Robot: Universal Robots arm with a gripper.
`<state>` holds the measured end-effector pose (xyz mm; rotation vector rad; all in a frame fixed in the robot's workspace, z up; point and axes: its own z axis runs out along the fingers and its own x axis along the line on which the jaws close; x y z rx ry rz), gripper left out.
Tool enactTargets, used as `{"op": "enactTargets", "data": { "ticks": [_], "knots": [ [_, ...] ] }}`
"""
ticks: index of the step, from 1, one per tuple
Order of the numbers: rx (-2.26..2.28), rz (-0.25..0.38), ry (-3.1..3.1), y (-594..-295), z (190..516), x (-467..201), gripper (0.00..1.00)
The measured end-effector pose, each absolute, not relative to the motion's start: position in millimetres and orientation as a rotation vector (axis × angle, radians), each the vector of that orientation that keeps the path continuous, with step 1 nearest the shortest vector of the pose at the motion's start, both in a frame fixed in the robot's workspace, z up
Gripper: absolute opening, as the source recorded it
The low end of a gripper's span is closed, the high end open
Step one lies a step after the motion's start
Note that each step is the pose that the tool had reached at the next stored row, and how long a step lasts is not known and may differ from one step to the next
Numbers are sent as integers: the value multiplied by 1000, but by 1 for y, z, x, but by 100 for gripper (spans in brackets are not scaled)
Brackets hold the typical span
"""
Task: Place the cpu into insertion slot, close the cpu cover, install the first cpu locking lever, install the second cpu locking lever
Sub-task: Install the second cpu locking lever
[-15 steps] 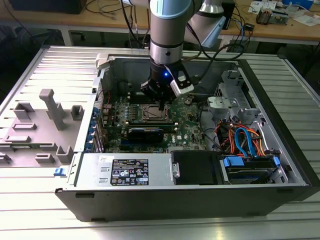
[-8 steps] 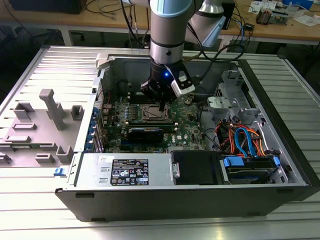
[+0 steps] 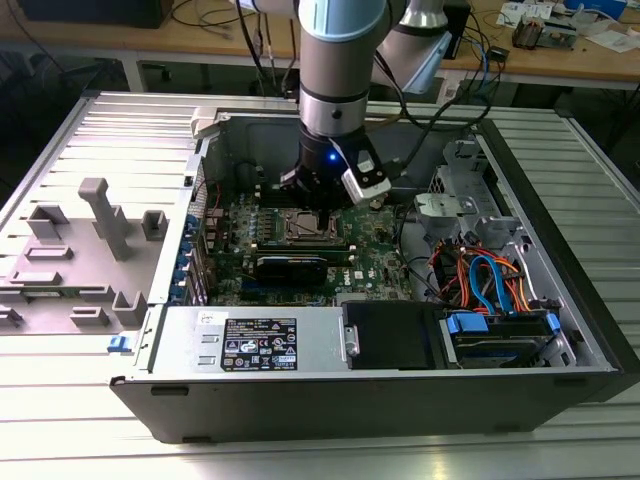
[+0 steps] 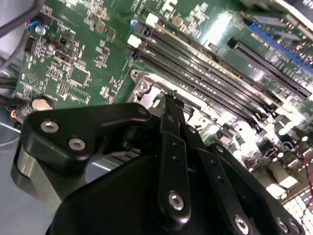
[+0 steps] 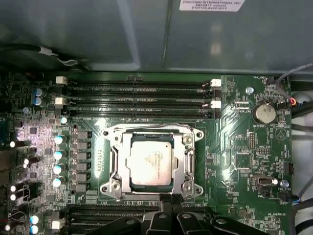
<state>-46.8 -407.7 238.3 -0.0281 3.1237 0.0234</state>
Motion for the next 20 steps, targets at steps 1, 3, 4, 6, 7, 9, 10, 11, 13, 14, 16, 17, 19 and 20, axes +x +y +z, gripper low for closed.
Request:
{"op": "enactTargets", "data": {
  "ticks": [1,3,4,6,7,9,10,11,13,14,16,17,19,20],
  "knots": [
    [-28,24,3124,-408,240,-47,11],
    [-29,24,3124,-410,243,-47,11],
    [-28,24,3124,-413,243,-50,11],
    [-28,24,3123,-415,243,-59,11],
    [-28,24,3123,-415,243,-59,11],
    [-28,24,3123,-415,243,-59,11],
    [-28,24,3123,-414,243,-60,11],
    [-28,23,3123,-414,243,-61,11],
    [-28,23,3123,-414,243,-61,11],
    [-28,23,3123,-415,243,-61,11],
    [-29,25,3123,-422,242,-61,11],
    [-32,24,3123,-422,242,-61,11],
    [-39,25,3123,-422,242,-62,11],
    [-40,26,3124,-422,242,-65,11]
  ]
}}
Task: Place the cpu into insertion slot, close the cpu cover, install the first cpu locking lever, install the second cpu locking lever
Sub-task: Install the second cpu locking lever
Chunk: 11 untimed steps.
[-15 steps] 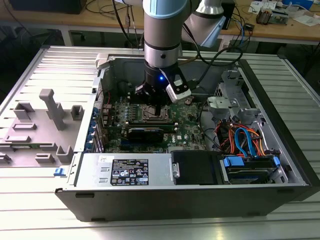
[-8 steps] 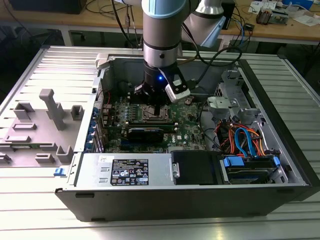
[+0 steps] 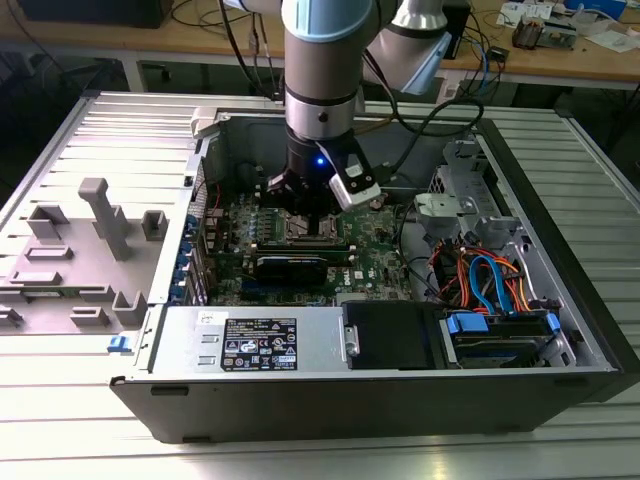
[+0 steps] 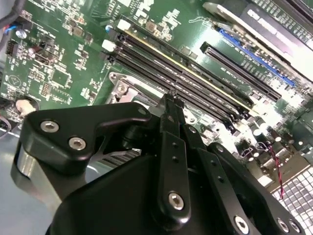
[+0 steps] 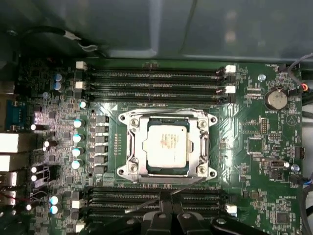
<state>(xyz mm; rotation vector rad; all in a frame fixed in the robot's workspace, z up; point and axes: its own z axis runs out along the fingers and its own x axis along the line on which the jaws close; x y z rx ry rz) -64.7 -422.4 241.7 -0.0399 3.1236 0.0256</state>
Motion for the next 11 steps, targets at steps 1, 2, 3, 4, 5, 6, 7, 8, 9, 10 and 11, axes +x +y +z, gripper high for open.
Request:
{"op": "enactTargets", "data": {
  "ticks": [1,2,3,4,5,6,7,8,9,10,11],
  "knots": [
    [-41,26,3127,-422,242,-68,11],
    [-41,26,3128,-422,241,-68,11],
    [-43,26,3129,-422,239,-69,11],
    [-44,26,3130,-422,237,-69,11],
    [-45,26,3130,-422,236,-70,11],
    [-48,26,3131,-422,233,-75,11],
    [-49,26,3131,-422,232,-78,11],
    [-50,26,3131,-422,230,-80,11],
    [-51,26,3131,-422,228,-83,11],
    [-52,26,3131,-422,226,-84,11],
    [-54,26,3130,-422,223,-86,11]
  ]
}}
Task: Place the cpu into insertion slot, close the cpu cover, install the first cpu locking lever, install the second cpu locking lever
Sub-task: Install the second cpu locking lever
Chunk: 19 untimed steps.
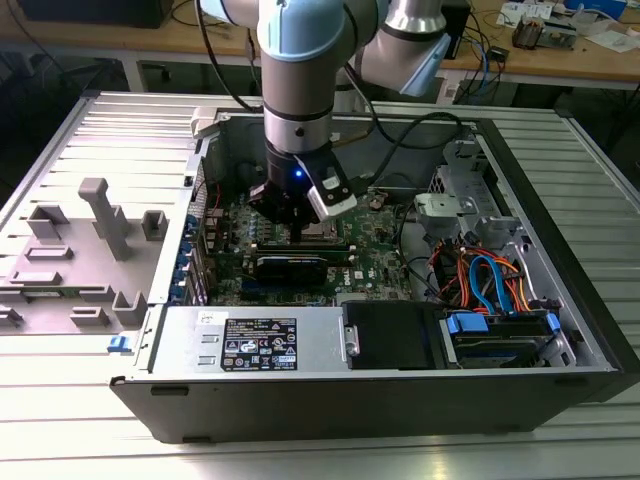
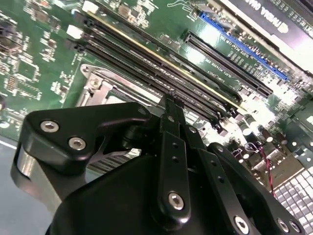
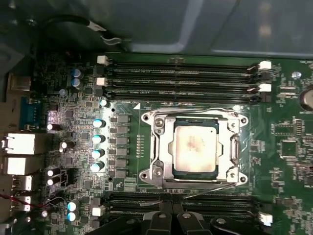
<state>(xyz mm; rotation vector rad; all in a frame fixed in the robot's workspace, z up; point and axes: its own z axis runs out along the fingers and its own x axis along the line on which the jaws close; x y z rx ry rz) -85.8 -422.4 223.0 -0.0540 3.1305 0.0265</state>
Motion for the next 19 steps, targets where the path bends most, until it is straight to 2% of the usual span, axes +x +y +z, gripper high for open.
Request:
{"op": "enactTargets", "data": {
  "ticks": [9,19],
  "knots": [
    [-87,65,3129,-423,216,-102,11],
    [-92,74,3128,-423,211,-106,11]
  ]
}}
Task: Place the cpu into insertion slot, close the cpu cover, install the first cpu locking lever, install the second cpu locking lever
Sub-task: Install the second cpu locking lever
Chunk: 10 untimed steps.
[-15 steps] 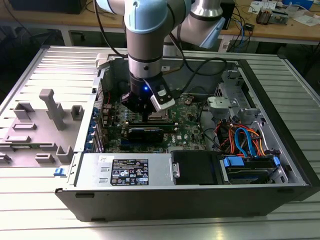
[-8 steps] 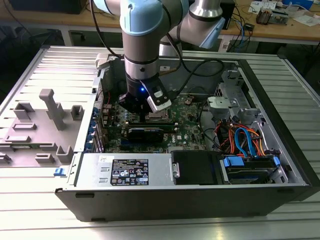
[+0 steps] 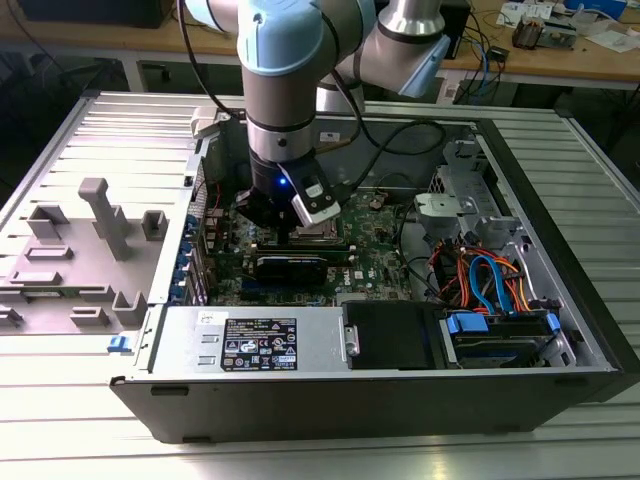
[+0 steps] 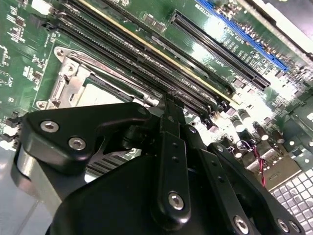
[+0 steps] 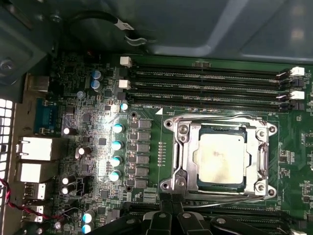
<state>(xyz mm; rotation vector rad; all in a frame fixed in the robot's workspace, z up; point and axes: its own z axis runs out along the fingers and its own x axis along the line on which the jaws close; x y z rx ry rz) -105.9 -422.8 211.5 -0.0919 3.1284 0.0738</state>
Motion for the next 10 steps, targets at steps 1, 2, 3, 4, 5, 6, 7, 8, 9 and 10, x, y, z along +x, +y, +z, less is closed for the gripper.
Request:
{"op": "enactTargets", "data": {
  "ticks": [1,2,3,4,5,6,7,8,9,10],
  "knots": [
    [-92,76,3128,-423,211,-107,11],
    [-92,77,3128,-423,210,-107,11],
    [-93,79,3128,-423,210,-107,11],
    [-94,81,3128,-423,209,-108,11],
    [-94,83,3128,-423,208,-108,11],
    [-95,85,3128,-423,208,-108,11],
    [-96,86,3128,-423,208,-108,11],
    [-97,90,3128,-422,208,-108,11],
    [-98,95,3127,-422,207,-108,11],
    [-100,101,3127,-422,207,-108,11]
  ]
}}
